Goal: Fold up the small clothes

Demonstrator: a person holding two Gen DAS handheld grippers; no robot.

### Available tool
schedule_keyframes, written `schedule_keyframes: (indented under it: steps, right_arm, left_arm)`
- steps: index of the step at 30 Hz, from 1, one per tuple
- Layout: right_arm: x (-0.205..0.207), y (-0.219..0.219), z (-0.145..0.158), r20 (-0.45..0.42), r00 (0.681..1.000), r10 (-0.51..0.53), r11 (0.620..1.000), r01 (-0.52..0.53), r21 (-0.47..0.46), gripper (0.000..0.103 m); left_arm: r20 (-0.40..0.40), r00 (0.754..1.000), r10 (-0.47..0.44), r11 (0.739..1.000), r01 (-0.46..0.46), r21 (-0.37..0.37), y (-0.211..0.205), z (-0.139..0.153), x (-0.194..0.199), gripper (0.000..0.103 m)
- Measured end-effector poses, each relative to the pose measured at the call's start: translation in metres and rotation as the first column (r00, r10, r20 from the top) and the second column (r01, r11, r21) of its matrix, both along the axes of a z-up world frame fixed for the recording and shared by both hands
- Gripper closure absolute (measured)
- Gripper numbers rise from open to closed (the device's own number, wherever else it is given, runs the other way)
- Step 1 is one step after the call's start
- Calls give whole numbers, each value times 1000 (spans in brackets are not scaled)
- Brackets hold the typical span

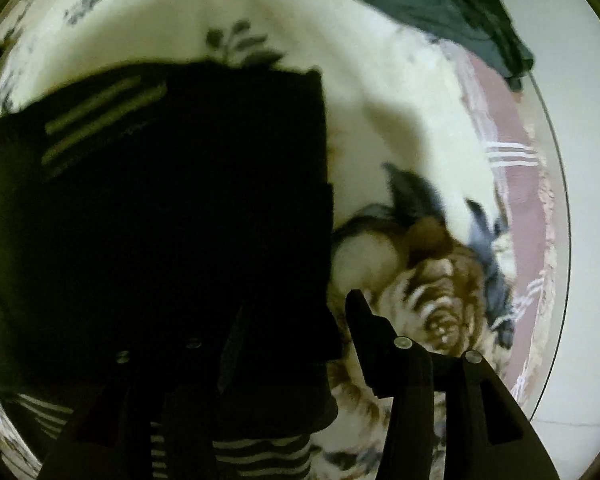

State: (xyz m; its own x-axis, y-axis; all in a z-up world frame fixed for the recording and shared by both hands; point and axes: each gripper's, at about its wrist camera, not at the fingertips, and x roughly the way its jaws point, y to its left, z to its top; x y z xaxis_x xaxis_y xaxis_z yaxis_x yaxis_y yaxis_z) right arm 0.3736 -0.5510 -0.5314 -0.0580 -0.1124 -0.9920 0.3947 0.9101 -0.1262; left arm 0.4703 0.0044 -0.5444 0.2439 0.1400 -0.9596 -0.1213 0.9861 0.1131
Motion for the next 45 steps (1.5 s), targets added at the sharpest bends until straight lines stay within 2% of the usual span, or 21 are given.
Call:
schedule_keyframes:
  steps: [3, 6, 7, 10, 13, 16, 18, 20, 22, 25, 28, 32, 36, 39, 42, 43, 45]
  right_arm:
    - [-4, -1, 11, 27, 999, -37, 999, 37, 13, 50]
    - [-9, 5, 14, 27, 997, -77, 997, 77, 29, 50]
    - [-11, 8, 15, 31, 996, -84, 996, 83, 34, 50]
    - [-22, 12, 23, 52, 994, -99, 995, 97, 30, 50]
    - [-40, 8, 32, 72, 986, -151, 987, 147, 58, 50]
    - [-69, 5, 49, 94, 971, -220, 969, 206, 138, 50]
    - [-85, 5, 60, 107, 967, -233, 962, 213, 172, 41]
    - [-104, 7, 73, 118, 965, -234, 956, 206, 208, 39]
    - [-121, 12, 84, 120, 967, -223, 953, 190, 236, 38]
    - [-147, 12, 92, 98, 975, -200, 946, 166, 278, 36]
    - [-175, 1, 91, 59, 983, -173, 930, 143, 338, 35]
    - [-212, -14, 88, 26, 994, -111, 927, 94, 364, 35]
    - [-229, -57, 78, 7, 996, -94, 925, 84, 371, 35]
    - [-231, -88, 73, 12, 994, -111, 916, 98, 389, 35]
    - [-223, -109, 69, 27, 994, -107, 913, 88, 399, 35]
    - [-218, -115, 67, 34, 995, -98, 913, 76, 400, 35]
    - [-207, -123, 59, 53, 995, -87, 910, 58, 411, 35]
  left_arm:
    - [-27, 999, -18, 1000, 19, 21, -3, -17, 30, 10]
    - [-72, 996, -52, 996, 57, 62, -6, -49, 62, 9]
    - [-77, 995, -62, 996, 67, 64, -6, -52, 67, 4]
    - [-63, 993, -98, 993, 101, 54, -4, -46, 64, 3]
    - [-36, 995, -88, 996, 89, 22, 10, -29, 41, 3]
    - [0, 996, -85, 996, 85, 11, 18, -10, 9, 3]
    - [36, 995, -95, 995, 94, 16, 18, 7, -17, 3]
    - [71, 991, -111, 993, 108, 35, 12, 24, -44, 2]
    - [75, 989, -125, 992, 122, 38, 1, 34, -64, 2]
    - [70, 985, -156, 988, 156, 4, -28, 49, -97, 2]
    - [32, 973, -228, 973, 229, -32, -80, 58, -132, 2]
    - [-67, 936, -345, 935, 336, -115, -172, 53, -204, 2]
    - [-194, 867, -459, 882, 418, -216, -274, 29, -285, 2]
    - [-252, 803, -540, 839, 489, -240, -338, 7, -335, 2]
    - [-318, 746, -585, 811, 528, -251, -384, -21, -372, 2]
    - [-331, 736, -591, 807, 536, -248, -394, -28, -380, 3]
    - [-352, 719, -600, 798, 566, -206, -411, -47, -393, 16]
